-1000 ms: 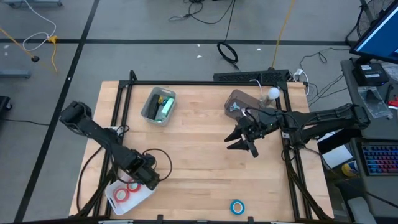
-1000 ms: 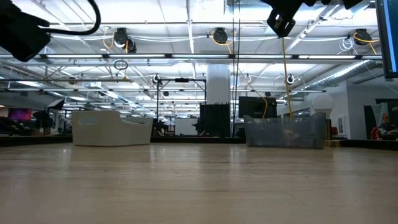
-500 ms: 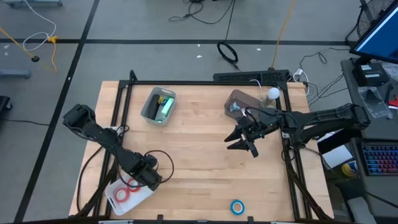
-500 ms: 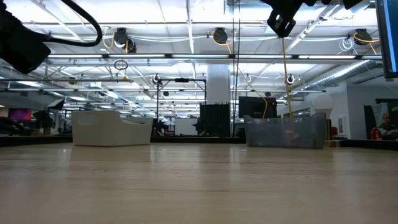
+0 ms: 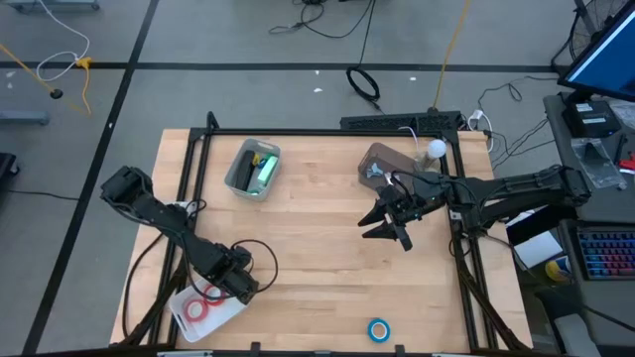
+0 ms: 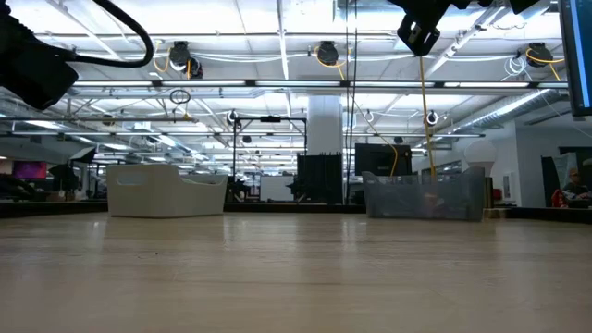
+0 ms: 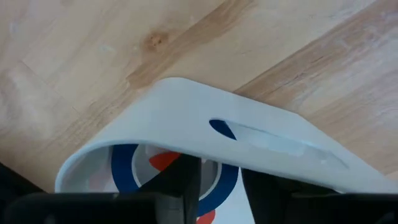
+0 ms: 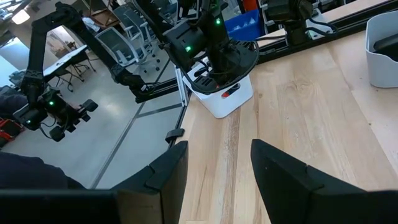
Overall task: Pick and place Stapler, Stapler remover, tape
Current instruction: Put the dark blue tape into the white bin, then put the blue tape into the white bin
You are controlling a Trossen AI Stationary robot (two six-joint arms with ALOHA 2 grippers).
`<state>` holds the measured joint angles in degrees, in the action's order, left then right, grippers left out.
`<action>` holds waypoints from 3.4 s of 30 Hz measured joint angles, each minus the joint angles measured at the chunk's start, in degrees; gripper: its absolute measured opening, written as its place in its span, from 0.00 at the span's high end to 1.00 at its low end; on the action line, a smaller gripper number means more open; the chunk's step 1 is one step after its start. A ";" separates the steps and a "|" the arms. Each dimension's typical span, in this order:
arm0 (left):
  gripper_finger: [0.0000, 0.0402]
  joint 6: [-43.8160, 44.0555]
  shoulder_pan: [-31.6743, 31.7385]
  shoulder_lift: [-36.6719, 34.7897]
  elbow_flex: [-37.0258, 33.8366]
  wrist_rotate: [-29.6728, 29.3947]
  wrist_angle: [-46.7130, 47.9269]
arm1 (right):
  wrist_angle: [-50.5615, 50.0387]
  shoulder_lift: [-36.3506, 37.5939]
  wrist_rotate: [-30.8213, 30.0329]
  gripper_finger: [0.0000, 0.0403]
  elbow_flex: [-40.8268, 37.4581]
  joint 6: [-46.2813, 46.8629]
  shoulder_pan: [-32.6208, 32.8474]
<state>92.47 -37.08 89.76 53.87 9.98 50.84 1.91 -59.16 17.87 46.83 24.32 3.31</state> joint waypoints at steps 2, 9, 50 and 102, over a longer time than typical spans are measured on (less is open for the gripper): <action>0.70 0.46 0.00 0.00 0.00 0.00 -0.03 | 0.00 0.00 0.00 0.57 0.00 0.00 0.00; 0.67 1.33 -0.02 -0.37 -0.02 0.54 -0.04 | 0.00 0.00 0.00 0.57 0.00 0.00 0.00; 0.65 -50.62 14.95 -21.03 4.42 -41.58 -41.37 | -4.10 0.00 -2.67 0.57 -0.01 9.02 9.20; 0.65 -59.26 17.14 -21.03 4.39 -37.88 -32.58 | -27.49 -42.04 -14.81 0.57 19.39 41.98 40.24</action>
<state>33.21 -19.94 68.73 58.26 -27.90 18.26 -25.58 -101.20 3.06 66.22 66.30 43.55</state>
